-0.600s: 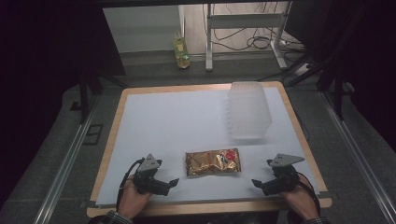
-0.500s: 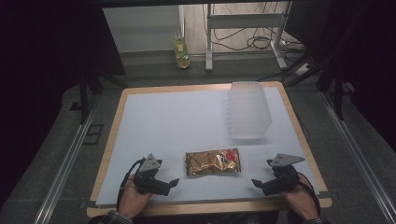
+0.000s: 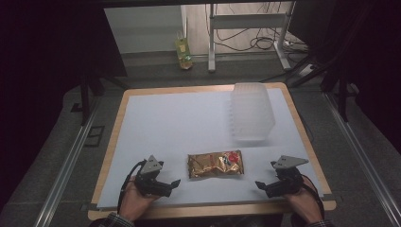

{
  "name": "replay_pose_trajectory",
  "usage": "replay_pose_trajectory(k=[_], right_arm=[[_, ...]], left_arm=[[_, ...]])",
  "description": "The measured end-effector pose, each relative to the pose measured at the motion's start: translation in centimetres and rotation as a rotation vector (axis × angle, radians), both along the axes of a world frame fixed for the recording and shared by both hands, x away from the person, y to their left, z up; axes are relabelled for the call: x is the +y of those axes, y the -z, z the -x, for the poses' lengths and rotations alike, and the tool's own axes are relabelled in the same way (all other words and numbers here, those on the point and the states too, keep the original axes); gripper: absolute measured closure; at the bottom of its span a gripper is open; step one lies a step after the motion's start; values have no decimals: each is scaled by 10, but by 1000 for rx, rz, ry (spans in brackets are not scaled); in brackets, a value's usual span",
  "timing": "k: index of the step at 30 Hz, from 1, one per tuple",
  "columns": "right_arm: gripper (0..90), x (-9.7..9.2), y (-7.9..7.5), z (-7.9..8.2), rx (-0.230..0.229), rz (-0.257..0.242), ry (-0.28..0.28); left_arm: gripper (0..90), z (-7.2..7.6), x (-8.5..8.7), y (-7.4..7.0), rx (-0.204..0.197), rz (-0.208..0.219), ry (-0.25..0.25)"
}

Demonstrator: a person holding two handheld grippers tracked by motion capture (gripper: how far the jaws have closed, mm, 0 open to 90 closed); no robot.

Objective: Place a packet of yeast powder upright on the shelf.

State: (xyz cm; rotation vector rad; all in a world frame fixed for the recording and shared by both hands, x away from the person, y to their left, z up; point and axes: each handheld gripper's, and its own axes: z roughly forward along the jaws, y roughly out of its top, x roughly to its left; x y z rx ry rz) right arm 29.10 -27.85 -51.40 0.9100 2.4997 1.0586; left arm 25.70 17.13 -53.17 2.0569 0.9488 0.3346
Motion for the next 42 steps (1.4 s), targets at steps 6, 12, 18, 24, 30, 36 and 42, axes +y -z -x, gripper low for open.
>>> replay_pose_trajectory(k=[6, 12, 18, 24, 30, 36, 42], right_arm=[[22, 0, 1, 0, 2, 7, -1], [24, 1, 1, 0, 4, 17, -2], [25, 1, 1, 0, 0, 15, 1], [28, 1, 1, 0, 1, 26, -2], [28, 2, 1, 0, -3, 27, -4], [28, 2, 2, 0, 1, 32, -5], [30, 4, 3, 0, 1, 45, -13]], left_arm=[[117, -1, -3, -1, -3, -32, 10], [192, -5, -5, -8, -12, -37, 25], [285, -6, -10, -12, -27, -61, 56], [381, -9, -20, -18, -65, -57, 72], [452, -15, -26, -19, -65, -39, 75], [542, -20, -32, -20, -60, -12, 98], [669, -25, -39, -21, -56, -4, 125]])
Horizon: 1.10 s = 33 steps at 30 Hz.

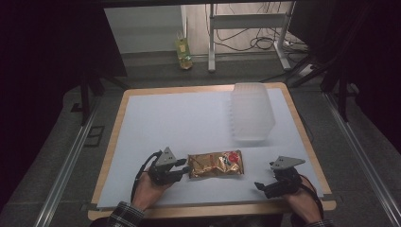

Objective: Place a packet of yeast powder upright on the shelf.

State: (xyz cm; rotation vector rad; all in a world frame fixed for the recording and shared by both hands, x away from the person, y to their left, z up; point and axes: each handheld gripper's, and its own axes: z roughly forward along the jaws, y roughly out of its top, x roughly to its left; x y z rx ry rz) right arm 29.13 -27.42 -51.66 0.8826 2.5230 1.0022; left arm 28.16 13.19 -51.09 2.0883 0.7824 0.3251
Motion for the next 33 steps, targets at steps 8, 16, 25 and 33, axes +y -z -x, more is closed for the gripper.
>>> replay_pose_trajectory(k=[8, 16, 25, 33], right_arm=[[31, 0, 0, 0, 0, -2, 3], [31, 2, 1, 0, 3, 11, -6], [33, 2, 1, 0, 5, 18, -2], [35, 2, 0, 1, 0, 34, 7]], left_arm=[[887, -10, -16, 2, 0, -5, 40], [897, -20, -25, 7, 12, 14, 42], [898, -25, -32, 20, 25, -2, 15], [900, -19, -32, 24, 2, -26, 0]])
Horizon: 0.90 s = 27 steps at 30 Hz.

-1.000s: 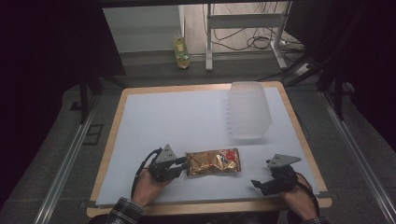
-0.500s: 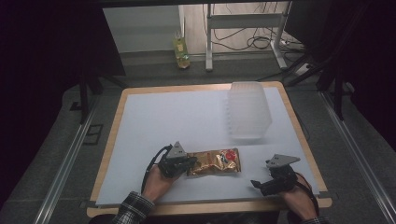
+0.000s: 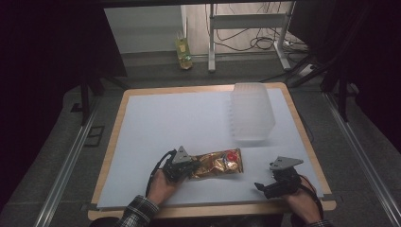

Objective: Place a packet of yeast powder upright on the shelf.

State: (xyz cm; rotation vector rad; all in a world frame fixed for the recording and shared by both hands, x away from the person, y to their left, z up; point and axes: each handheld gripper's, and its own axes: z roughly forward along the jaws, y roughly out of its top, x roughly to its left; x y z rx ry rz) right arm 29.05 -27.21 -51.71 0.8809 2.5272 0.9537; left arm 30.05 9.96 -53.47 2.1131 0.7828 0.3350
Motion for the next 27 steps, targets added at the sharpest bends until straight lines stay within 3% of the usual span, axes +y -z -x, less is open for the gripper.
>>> replay_pose_trajectory(k=[7, 12, 19, 23, 27], right_arm=[[36, 3, 0, 1, 14, 10, -1], [36, 5, -1, 2, 36, -18, 2], [36, 11, -3, 1, 69, -36, -6], [36, 18, -7, -3, 92, -61, -14], [36, 26, -13, -8, 133, -121, -19]], left_arm=[[900, 5, 5, 3, -11, 15, -2], [900, 10, 11, 6, -16, 38, -5], [900, 15, 16, 7, -5, 39, -6], [900, 17, 20, 7, 5, 45, -2], [900, 18, 22, 7, 10, 46, 3]])
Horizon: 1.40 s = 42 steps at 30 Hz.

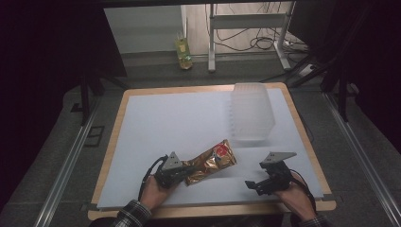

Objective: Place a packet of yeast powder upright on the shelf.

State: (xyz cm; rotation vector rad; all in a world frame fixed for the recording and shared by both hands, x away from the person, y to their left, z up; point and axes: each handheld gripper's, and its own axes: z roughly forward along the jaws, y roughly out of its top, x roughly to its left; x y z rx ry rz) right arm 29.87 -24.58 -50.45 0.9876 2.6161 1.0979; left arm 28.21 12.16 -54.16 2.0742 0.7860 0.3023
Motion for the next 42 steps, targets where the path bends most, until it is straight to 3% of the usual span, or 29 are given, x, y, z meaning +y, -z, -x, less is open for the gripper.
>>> replay_pose_trajectory(k=[12, 23, 29, 31, 33, 39, 42], right_arm=[[25, 29, -10, -19, 101, -18, -19], [112, 68, -22, -44, 159, -69, -62], [126, 85, -24, -59, 243, -102, -100], [133, 91, -23, -64, 277, -106, -89], [150, 94, -23, -66, 280, -95, -89], [302, 111, -21, -76, 316, -96, -98], [397, 116, -22, -81, 364, -107, -111]], left_arm=[[900, 5, 3, 1, -10, -8, 5], [900, 9, 6, 1, -11, -14, 6], [900, 10, 7, 1, -4, -7, 0], [900, 11, 8, 1, -2, -6, 1], [900, 11, 8, 1, -2, -5, 0], [900, 12, 9, 1, 4, -2, -5], [900, 12, 10, 0, 2, -12, -3]])
